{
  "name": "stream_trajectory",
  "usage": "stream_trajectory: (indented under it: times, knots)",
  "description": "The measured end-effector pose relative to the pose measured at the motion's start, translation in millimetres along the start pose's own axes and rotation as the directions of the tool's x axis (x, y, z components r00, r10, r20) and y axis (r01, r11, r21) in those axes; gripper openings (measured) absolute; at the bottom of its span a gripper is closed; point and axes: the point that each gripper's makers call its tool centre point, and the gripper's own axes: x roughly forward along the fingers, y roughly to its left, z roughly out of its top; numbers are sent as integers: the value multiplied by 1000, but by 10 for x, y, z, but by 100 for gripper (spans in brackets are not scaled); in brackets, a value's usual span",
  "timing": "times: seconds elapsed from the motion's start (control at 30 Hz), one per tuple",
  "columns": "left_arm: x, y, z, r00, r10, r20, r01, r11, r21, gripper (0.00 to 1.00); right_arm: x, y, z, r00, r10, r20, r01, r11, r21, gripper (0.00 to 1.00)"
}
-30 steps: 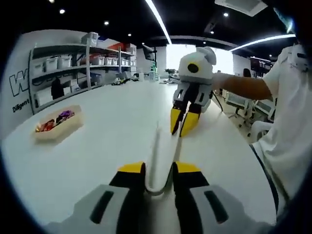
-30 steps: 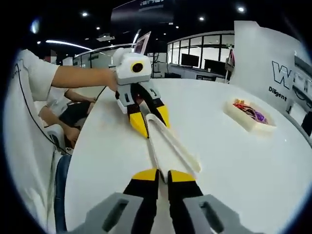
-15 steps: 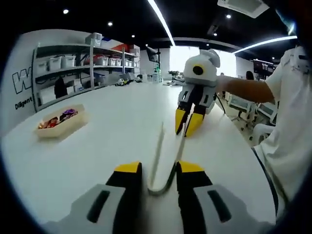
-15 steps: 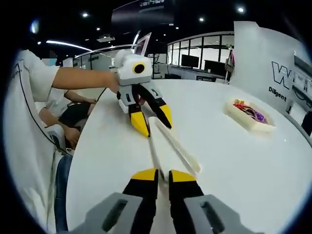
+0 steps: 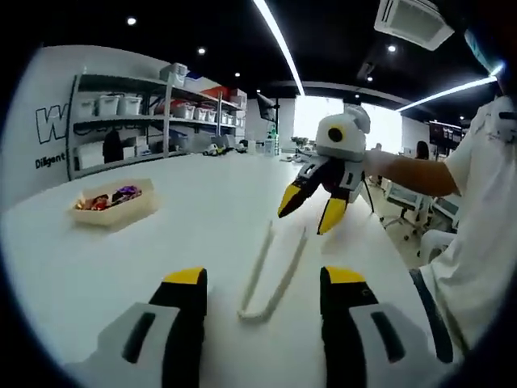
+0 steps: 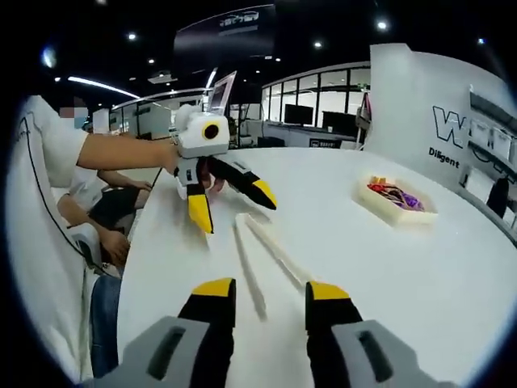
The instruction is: Place the target food into the container with the food tongs after gripping and lifting it, then release it inside without dropping or visibly crushing the food.
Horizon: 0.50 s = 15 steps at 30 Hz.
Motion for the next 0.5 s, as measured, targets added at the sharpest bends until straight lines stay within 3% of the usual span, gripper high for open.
stream_trajectory:
  times: [0.17,0.33,0.43,0.5]
  knots:
    - [-41,-30,11,999,35,12,-35,999,2,64,-46,-47,47,999,-36,21,36,999,4,40]
    - [-96,-16,91,995,87,53,-86,996,-14,77,-98,-110,126,994,-86,68,88,996,-23,62]
    - [-125,26,100,989,138,50,-136,990,-38,90,-139,-158,150,989,-117,89,118,993,-9,73]
    - [-147,57,139,983,172,65,-168,984,-59,99,-161,-193,167,985,-141,103,141,990,3,86]
